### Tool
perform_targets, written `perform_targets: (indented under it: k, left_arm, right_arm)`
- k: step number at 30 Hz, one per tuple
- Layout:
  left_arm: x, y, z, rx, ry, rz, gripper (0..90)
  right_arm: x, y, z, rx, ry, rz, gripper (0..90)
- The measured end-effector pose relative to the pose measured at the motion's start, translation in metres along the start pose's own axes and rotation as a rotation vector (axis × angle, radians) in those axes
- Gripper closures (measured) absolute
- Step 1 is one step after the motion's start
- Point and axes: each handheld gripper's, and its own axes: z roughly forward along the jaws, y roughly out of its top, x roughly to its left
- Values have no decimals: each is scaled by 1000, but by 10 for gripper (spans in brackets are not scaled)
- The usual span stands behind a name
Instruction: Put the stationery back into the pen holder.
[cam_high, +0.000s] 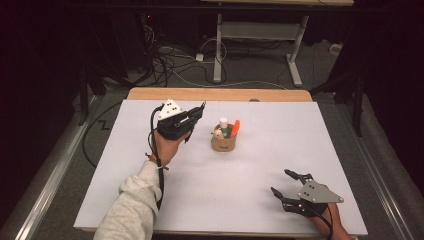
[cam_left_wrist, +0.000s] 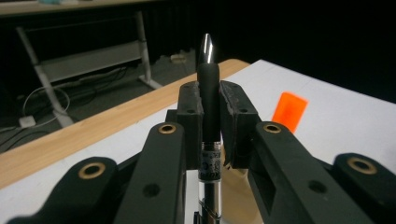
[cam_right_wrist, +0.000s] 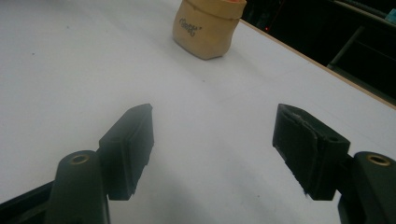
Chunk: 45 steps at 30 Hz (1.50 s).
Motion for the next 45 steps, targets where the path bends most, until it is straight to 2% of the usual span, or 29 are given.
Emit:
perform_targets:
  k: [6, 13, 17, 20, 25, 29, 31, 35, 38, 45]
  left_arm:
    - [-15, 8, 12, -67, -59, 14, 775]
    - [-31, 18, 35, -101, -105, 36, 775]
    - [-36, 24, 48, -112, -126, 32, 775]
    - [-40, 26, 58, -112, -130, 48, 775]
    - [-42, 23, 76, -133, -146, 34, 774]
    - [-44, 20, 88, -137, -147, 36, 774]
    - [-45, 20, 92, -131, -136, 52, 774]
    - [-46, 20, 96, -131, -130, 68, 774]
    - [-46, 19, 96, -107, -130, 74, 773]
    - [-42, 7, 94, -90, -139, 51, 772]
  right_arm:
    - [0, 0, 0, 0, 1, -2, 299]
    - [-1, -1, -1, -1, 1, 0, 299]
    - [-1, -1, -1, -2, 0, 0, 299]
    - [-2, -1, -1, -5, 3, 2, 299]
    - [0, -1, 0, -7, 13, -1, 299]
    - [-1, -1, 0, -9, 16, -4, 299]
    - [-1, -1, -1, -9, 14, 2, 299]
    - [-1, -1, -1, -10, 14, 2, 299]
    - [-1, -1, -1, -10, 15, 2, 299]
    - [-1, -1, -1, -10, 17, -4, 299]
